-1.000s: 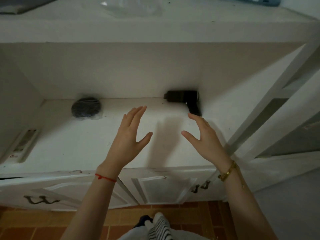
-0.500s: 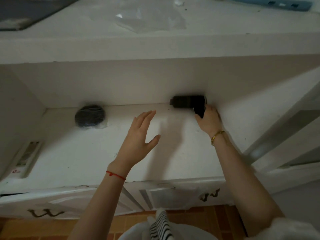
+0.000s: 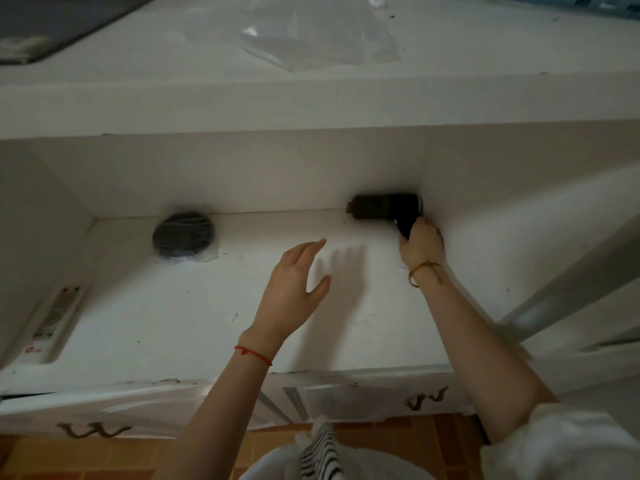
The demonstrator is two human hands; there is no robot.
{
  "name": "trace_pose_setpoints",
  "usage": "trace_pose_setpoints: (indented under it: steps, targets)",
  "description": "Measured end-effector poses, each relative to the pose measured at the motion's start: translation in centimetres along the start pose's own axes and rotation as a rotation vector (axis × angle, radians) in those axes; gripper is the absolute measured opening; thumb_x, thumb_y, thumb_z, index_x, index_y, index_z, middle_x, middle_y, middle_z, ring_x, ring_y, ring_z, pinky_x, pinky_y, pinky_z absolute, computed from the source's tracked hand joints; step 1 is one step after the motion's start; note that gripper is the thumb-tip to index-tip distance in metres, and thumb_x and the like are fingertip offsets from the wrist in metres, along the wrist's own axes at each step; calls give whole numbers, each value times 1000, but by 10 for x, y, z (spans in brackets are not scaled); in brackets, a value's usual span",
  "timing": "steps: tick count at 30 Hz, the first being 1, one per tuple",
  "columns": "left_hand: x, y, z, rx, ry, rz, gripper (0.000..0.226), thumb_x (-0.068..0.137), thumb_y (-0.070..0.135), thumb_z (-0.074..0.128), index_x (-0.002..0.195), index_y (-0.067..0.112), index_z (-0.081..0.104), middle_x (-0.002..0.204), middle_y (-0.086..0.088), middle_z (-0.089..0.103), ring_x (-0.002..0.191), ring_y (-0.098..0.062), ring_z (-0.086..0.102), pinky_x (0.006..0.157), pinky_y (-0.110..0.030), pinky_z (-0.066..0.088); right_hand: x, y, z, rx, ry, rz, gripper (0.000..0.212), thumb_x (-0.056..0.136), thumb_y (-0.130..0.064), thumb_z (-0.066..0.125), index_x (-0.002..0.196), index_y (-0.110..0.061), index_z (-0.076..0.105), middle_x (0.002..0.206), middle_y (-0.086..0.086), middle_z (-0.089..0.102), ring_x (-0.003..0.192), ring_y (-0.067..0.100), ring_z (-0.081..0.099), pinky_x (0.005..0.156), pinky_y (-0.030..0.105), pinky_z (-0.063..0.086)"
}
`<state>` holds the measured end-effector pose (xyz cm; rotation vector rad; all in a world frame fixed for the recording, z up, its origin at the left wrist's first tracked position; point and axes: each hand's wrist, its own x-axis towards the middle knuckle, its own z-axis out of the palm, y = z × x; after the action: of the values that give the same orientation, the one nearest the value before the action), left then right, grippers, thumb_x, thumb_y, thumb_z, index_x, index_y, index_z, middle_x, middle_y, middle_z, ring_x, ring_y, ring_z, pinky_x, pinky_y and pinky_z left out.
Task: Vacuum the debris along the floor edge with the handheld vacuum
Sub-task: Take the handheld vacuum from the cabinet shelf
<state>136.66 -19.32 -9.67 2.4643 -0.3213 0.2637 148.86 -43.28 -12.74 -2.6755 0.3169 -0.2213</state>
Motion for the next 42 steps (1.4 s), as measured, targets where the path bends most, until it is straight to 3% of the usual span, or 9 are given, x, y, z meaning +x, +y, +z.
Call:
trace_pose_setpoints:
  steps: [6,9,12,18,21,25,29,34,42]
  targets:
    - [11,4,7,-181,36,-151,55,94,26,64,145,17,46,140,-2,56,124,-17,55,102,-25,43,-16,3,-4,105,97,-19,32,87,-15,64,115,2,58,107,22,68,97,38,66,74,37,54]
    - [24,14,7,-418,8,-332,61,91,34,68,145,17,45,134,2,58,114,-14,59,90,-22,46,-32,-4,-17,199,142,-84,25,88,-12,65,109,1,63,97,18,71,78,24,64,57,18,38]
    - [38,23,5,-757,-89,-548,75,89,46,67,151,18,36,142,0,53,120,-17,58,98,-31,50,-53,-13,-29,332,150,-145,28,87,-13,66,113,-2,64,96,16,71,72,16,55,47,13,26]
    - [47,37,4,-1190,-21,-620,65,93,37,65,146,9,41,143,-10,52,125,-23,57,108,-40,47,-102,-25,-43,353,114,-212,37,84,-18,68,120,-13,62,89,7,71,67,17,57,50,16,37]
    - [41,37,3,-1244,138,-649,49,93,29,66,132,3,53,131,-19,61,115,-24,65,105,-39,50,-122,-29,-46,357,117,-213,38,83,-19,69,120,-17,62,88,5,72,70,22,64,56,27,49]
    - [31,36,-2,-1230,223,-705,43,89,27,72,120,0,62,117,-21,69,103,-25,72,105,-38,51,-133,-27,-44,424,94,-189,43,81,-19,71,124,-17,61,96,3,72,77,20,66,59,18,44]
    - [20,38,-9,-1290,231,-683,50,89,26,71,126,-5,59,112,-15,74,99,-20,75,114,-42,40,-130,-27,-55,703,-72,-42,44,83,-19,73,125,-13,59,107,-3,66,92,13,64,69,5,47]
    - [9,39,-20,-1392,138,-627,38,94,25,65,124,1,62,121,-17,71,111,-21,70,113,-41,42,-129,-26,-78,1167,-487,176,43,93,-37,59,123,-7,62,110,13,72,95,28,71,83,37,58]
    - [-8,45,-30,-1422,15,-584,28,96,24,62,119,7,65,123,-18,69,118,-24,66,105,-34,50,-145,-31,-86,1509,-887,332,54,89,-49,55,119,-5,60,86,5,65,71,17,61,62,27,52]
